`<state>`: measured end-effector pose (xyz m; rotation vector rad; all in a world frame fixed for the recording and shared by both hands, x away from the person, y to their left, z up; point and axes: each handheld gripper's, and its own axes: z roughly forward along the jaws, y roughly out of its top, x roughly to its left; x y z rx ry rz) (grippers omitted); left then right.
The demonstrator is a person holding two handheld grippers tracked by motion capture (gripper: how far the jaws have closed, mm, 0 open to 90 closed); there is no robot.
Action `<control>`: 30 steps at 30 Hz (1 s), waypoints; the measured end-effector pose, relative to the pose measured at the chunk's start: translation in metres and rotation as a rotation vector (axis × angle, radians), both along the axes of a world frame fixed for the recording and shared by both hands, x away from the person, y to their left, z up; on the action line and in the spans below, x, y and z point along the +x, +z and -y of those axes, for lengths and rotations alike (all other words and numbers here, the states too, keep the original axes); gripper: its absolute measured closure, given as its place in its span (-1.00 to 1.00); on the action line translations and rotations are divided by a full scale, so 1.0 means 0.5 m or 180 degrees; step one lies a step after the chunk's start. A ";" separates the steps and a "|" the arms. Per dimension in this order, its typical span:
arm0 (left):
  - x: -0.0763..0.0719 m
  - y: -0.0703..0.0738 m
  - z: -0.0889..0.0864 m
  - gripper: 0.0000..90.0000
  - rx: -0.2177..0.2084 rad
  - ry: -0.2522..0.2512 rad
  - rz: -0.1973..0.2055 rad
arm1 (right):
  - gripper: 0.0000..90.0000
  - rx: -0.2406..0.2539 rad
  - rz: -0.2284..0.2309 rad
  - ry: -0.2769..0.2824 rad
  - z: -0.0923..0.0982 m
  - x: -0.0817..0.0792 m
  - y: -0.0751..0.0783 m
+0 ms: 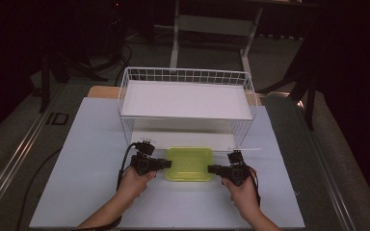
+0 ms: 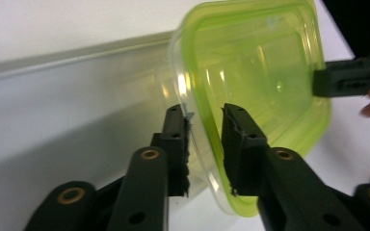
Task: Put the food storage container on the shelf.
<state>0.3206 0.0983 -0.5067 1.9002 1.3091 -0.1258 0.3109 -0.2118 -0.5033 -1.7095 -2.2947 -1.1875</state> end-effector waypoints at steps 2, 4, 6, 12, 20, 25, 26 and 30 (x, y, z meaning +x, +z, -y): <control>-0.003 0.001 -0.002 0.65 -0.0051 -0.0003 -0.0042 | 0.70 0.0020 -0.0016 0.0013 0.001 -0.001 0.000; -0.008 0.005 -0.001 0.71 -0.0049 0.0015 -0.0021 | 0.74 -0.0017 0.0025 -0.0007 -0.002 -0.008 0.003; -0.013 0.009 0.002 0.75 0.0017 0.0030 0.0013 | 0.76 0.0000 0.0029 -0.0010 -0.002 -0.010 0.003; -0.019 0.028 -0.004 0.78 -0.0026 0.0101 0.0095 | 0.76 0.0071 0.0048 -0.0001 -0.004 -0.011 0.010; -0.012 0.051 -0.019 0.78 -0.0147 0.0194 0.0222 | 0.76 0.0136 0.0235 -0.0021 -0.010 -0.002 0.043; -0.006 0.061 -0.024 0.78 -0.0259 0.0258 0.0354 | 0.76 0.0146 0.0376 -0.0040 -0.015 0.012 0.063; -0.005 0.064 -0.024 0.78 -0.0251 0.0266 0.0384 | 0.76 0.0122 0.0408 -0.0039 -0.017 0.014 0.066; 0.006 0.069 -0.021 0.78 -0.0178 0.0330 0.0496 | 0.76 0.0089 0.0438 -0.0066 -0.023 0.026 0.066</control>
